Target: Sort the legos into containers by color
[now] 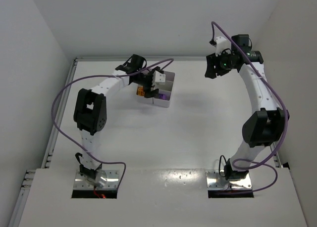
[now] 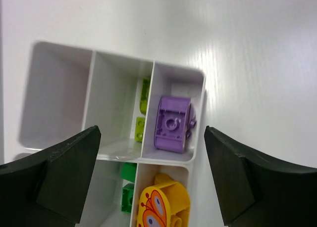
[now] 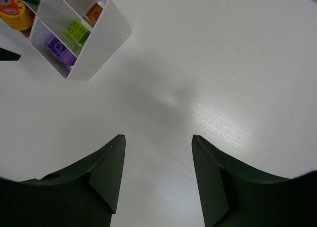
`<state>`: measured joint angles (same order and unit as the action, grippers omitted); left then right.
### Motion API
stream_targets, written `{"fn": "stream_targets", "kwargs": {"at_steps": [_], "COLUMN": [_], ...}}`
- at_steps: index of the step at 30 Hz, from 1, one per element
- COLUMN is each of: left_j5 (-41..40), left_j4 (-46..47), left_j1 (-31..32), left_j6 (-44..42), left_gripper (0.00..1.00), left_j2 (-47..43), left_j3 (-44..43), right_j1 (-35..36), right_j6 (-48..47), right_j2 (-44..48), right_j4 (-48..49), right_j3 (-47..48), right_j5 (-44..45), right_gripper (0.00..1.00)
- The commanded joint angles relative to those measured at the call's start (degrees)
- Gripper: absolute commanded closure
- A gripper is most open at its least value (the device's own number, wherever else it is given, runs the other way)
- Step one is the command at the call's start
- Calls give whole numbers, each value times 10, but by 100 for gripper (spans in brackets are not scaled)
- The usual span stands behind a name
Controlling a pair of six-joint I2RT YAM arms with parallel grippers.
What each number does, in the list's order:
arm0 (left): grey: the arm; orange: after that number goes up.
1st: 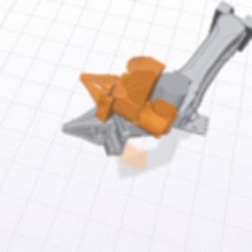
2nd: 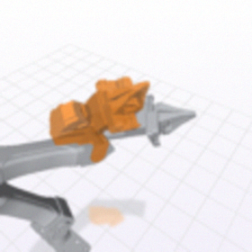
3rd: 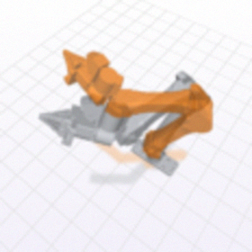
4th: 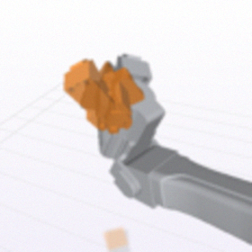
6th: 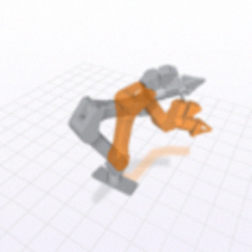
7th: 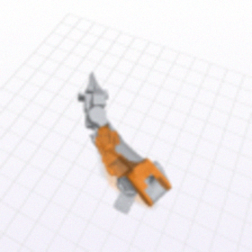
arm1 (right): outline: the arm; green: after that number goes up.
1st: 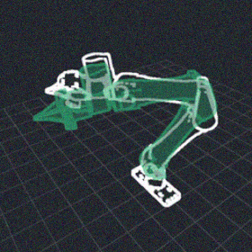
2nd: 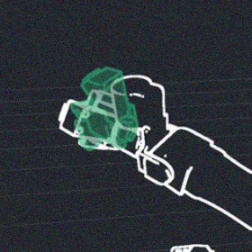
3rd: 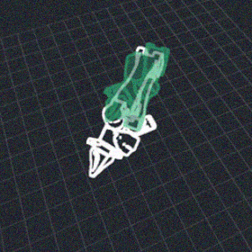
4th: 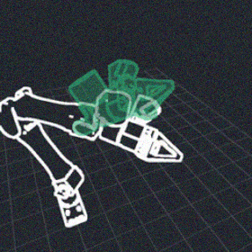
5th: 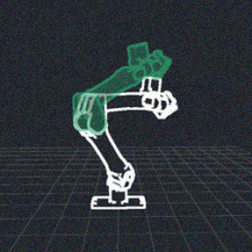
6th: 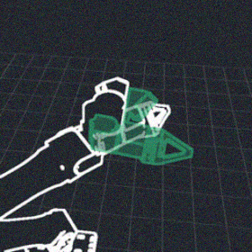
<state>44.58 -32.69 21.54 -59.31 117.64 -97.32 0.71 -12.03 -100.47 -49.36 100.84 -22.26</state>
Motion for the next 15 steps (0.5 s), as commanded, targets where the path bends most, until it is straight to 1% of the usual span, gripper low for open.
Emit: {"fn": "stream_targets", "kwargs": {"at_steps": [1, 3, 4, 6, 7, 8, 9, 10, 11, 12, 13, 14, 15], "left_j5": [82, 82, 71, 18, -2, -23, -57, -74, -98, -169, -199, -217, -225], "left_j4": [44, 82, 106, 112, 112, 112, 105, 105, 105, 105, 105, 92, 92], "left_j1": [10, 10, 17, 17, 17, 17, 8, 1, -17, -25, -37, -65, -82], "left_j6": [114, 175, 235, 299, 333, 394, 421, 449, 510, 543, 572, 615, 630], "left_gripper": [8, 8, 8, 1, 1, 1, 0, 0, 0, 0, 0, 0, 0], "left_j2": [-94, -121, -144, -163, -171, -187, -196, -204, -219, -225, -232, -232, -239], "left_j3": [-31, -37, -37, -37, -37, -20, -6, 10, 46, 63, 80, 109, 123], "right_j1": [9, 14, 21, 27, 34, 34, 41, 47, 47, 47, 53, 53, 53], "right_j6": [-3, -3, -3, 5, 16, 24, 49, 65, 102, 120, 138, 154, 176], "right_j2": [-9, -14, -14, -14, -14, -14, -14, -14, -14, -9, -9, -9, -9], "right_j4": [15, 15, 15, 20, 20, 27, 32, 45, 54, 63, 84, 96, 108], "right_j3": [35, 40, 40, 40, 40, 31, 11, 0, -25, -37, -48, -70, -81], "right_j5": [-20, -20, -20, -26, -26, -26, -33, -33, -33, -33, -33, -33, -28], "right_gripper": [43, 43, 43, 43, 43, 43, 43, 43, 42, 40, 40, 39, 39]}}
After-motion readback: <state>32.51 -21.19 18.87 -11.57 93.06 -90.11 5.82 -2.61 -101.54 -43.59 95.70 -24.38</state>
